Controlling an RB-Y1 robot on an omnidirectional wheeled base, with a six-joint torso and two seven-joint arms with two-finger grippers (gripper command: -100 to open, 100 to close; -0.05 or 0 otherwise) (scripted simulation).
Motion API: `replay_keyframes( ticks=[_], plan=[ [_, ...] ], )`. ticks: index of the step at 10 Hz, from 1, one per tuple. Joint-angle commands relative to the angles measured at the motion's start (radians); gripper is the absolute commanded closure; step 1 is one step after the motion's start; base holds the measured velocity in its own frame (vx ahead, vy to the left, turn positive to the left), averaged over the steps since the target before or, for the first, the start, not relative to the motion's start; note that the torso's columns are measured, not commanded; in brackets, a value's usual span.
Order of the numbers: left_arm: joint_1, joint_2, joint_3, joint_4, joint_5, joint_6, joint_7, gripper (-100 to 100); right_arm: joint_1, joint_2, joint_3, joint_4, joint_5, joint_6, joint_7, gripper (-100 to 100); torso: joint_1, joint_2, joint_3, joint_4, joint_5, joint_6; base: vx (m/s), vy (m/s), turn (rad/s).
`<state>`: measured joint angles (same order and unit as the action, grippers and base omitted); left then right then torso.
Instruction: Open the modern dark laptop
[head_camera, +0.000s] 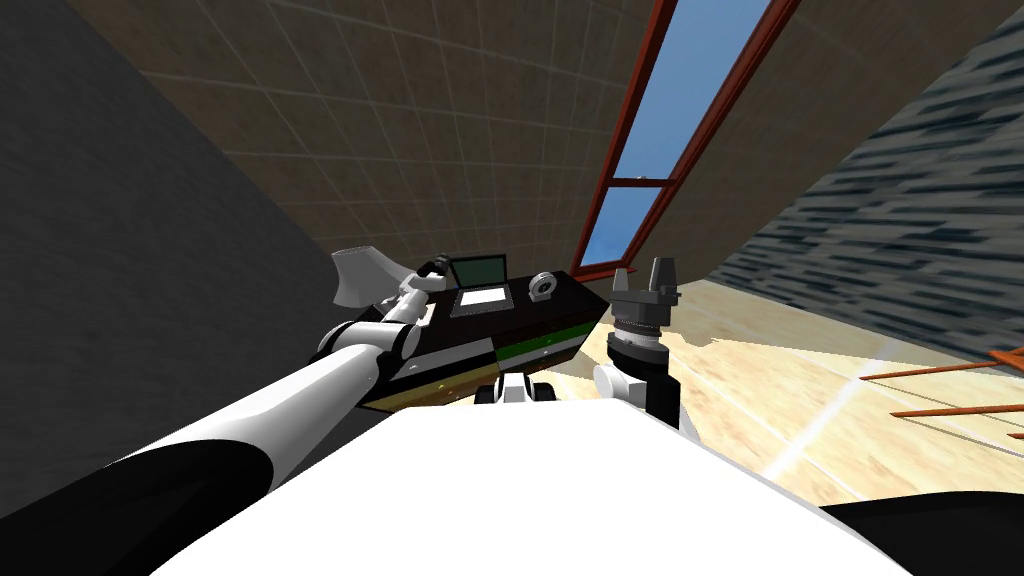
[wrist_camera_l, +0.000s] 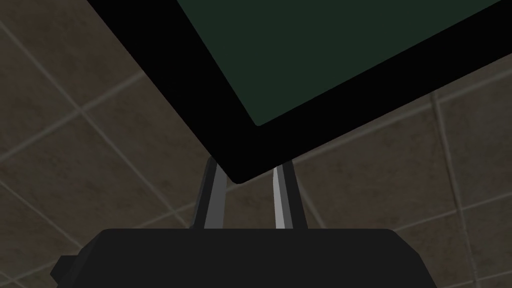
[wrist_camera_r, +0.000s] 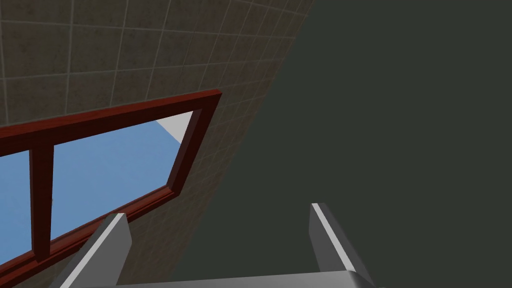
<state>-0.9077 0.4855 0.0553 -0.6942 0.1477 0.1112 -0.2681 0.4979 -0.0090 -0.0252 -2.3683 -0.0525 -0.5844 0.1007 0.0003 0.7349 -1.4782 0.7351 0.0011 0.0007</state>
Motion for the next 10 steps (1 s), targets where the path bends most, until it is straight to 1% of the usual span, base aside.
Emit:
replay_keyframes(
  ticks=[1,2,3,4,5,6,7,8,9,10],
  plan=[
    [0.026,-0.01,0.006,-0.01,-0.007,-0.047,0.0,100,0.0,0.0,0.0,0.0,0.0,0.0,0.0,0,0.0,0.0,0.0,0.001,0.0,0.0,0.013,-0.014,0.053],
    [0.026,-0.01,0.006,-0.01,-0.007,-0.055,0.0,100,0.0,0.0,0.0,0.0,0.0,0.0,0.0,0,0.0,0.0,0.0,0.0,0.0,-0.001,0.015,-0.023,0.041],
    [0.052,-0.02,0.012,-0.017,-0.014,-0.095,0.0,100,0.0,0.0,0.0,0.0,0.0,0.0,0.0,0,0.0,0.0,0.0,0.0,0.0,-0.001,0.021,-0.029,0.061],
    [0.052,-0.02,0.012,-0.017,-0.014,-0.114,0.0,100,0.0,0.0,0.0,0.0,0.0,0.0,0.0,0,0.001,0.0,0.0,0.0,0.001,-0.001,0.016,-0.027,0.038],
    [0.078,-0.03,0.018,-0.024,-0.021,-0.152,0.0,100,0.0,0.0,0.0,0.0,0.0,0.0,0.0,0,0.002,0.0,0.0,0.0,0.001,0.0,0.018,-0.023,0.055],
    [0.078,-0.03,0.018,-0.024,-0.021,-0.173,0.0,100,0.0,0.0,0.0,0.0,0.0,0.0,0.0,0,0.002,0.0,0.0,-0.001,0.001,-0.001,0.01,-0.021,0.038],
    [0.104,-0.039,0.025,-0.031,-0.028,-0.207,0.0,100,0.0,0.0,0.0,0.0,0.0,0.0,0.0,0,0.002,-0.001,-0.001,0.0,0.001,0.0,0.015,-0.021,0.052],
    [0.104,-0.039,0.025,-0.031,-0.028,-0.231,0.0,100,0.0,0.0,0.0,0.0,0.0,0.0,0.0,0,0.003,-0.001,-0.001,-0.001,0.001,-0.002,0.011,-0.02,0.035],
    [0.13,-0.049,0.031,-0.038,-0.035,-0.262,0.0,100,0.0,0.0,0.0,0.0,0.0,0.0,0.0,0,0.003,-0.002,-0.001,-0.001,0.001,-0.001,0.015,-0.025,0.053],
    [0.13,-0.049,0.031,-0.038,-0.035,-0.29,0.0,100,0.0,0.0,0.0,0.0,0.0,0.0,0.0,0,0.003,-0.002,-0.001,-0.002,0.002,-0.002,0.014,-0.022,0.048]
  ],
)
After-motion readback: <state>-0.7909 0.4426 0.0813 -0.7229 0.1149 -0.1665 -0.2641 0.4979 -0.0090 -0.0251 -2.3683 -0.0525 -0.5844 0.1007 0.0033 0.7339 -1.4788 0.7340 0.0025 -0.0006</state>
